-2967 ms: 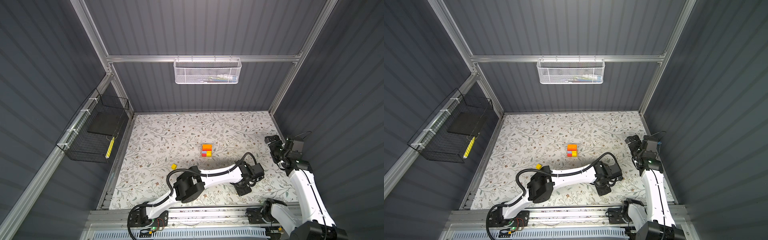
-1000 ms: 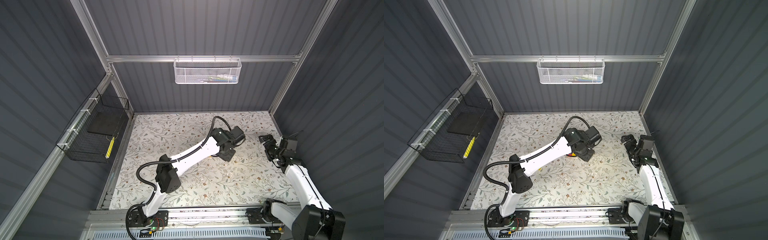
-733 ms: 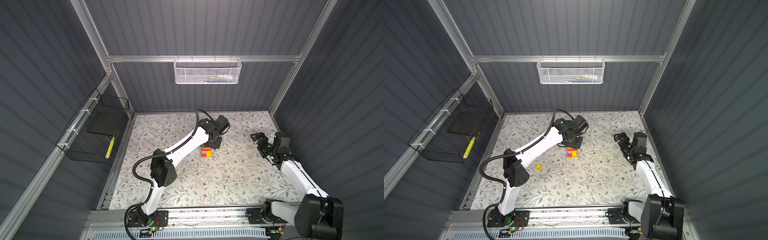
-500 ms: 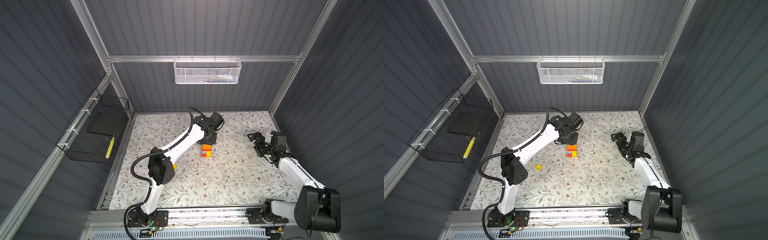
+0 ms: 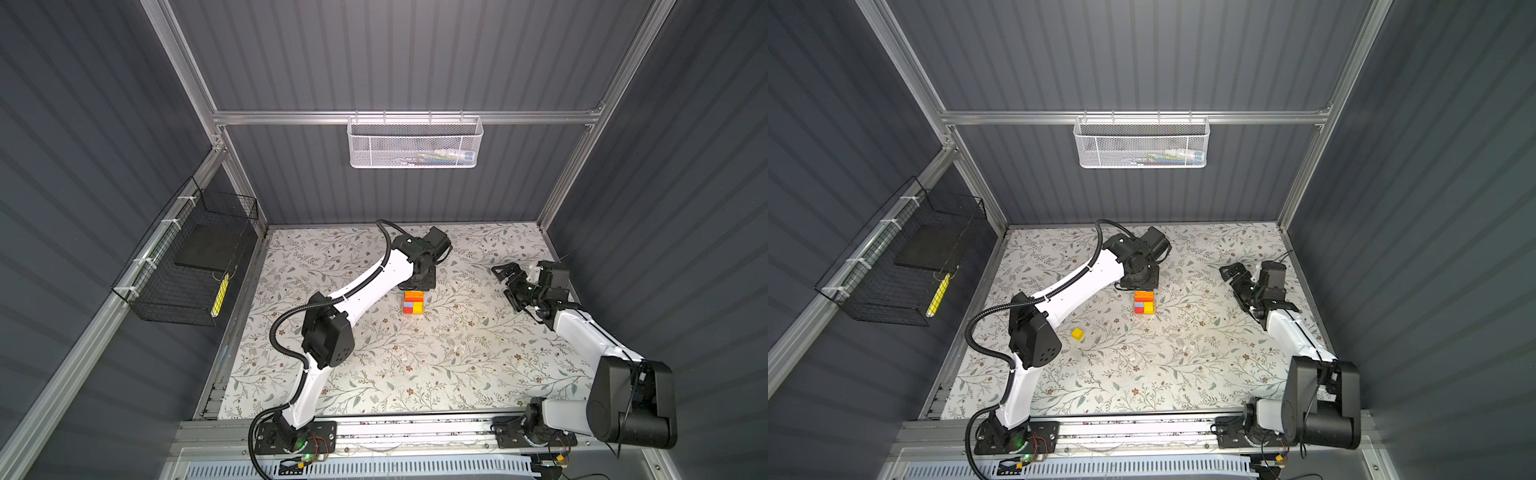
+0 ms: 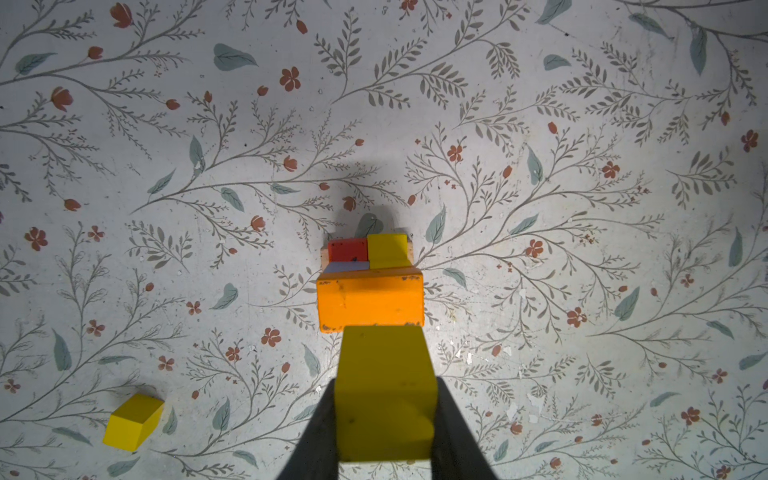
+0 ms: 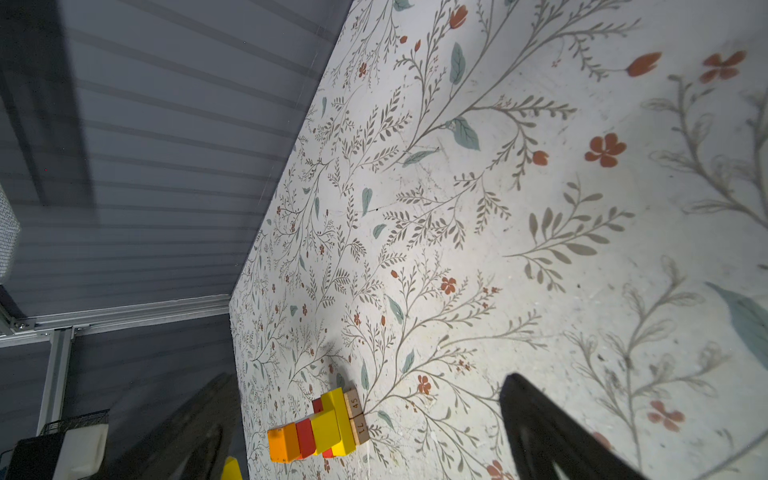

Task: Build the wood block tower
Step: 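Lift the yellow cube and carry it over the stack with the left gripper, then lower the yellow cube onto the orange bar atop the stack with the left gripper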

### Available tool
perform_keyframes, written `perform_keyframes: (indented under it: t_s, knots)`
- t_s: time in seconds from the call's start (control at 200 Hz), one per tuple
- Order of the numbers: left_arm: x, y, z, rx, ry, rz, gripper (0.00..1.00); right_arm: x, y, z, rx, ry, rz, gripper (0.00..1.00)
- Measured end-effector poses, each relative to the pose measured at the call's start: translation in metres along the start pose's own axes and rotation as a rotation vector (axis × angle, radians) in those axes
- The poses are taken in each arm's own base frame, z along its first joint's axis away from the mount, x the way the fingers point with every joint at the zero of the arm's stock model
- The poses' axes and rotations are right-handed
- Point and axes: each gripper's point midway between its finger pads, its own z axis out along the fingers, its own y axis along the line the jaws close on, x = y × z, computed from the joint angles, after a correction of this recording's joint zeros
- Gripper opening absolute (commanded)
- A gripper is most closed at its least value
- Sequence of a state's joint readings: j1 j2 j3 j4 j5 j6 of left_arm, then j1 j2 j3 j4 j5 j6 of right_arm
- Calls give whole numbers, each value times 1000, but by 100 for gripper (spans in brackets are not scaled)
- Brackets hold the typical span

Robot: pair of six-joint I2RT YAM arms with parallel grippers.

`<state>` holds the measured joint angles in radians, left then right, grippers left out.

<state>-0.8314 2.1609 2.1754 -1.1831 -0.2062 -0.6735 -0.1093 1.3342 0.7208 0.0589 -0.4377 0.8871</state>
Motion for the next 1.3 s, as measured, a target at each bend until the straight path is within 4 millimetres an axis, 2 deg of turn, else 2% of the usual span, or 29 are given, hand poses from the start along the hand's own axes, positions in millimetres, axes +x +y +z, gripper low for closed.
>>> perform_keyframes:
  t_s: [0.275, 1.301]
  knots:
    - [3, 1, 14, -24, 17, 2, 0, 1, -2, 2, 4, 8, 3, 99]
    - [0, 9, 29, -39, 28, -23, 0, 0, -3, 6, 12, 15, 6, 99]
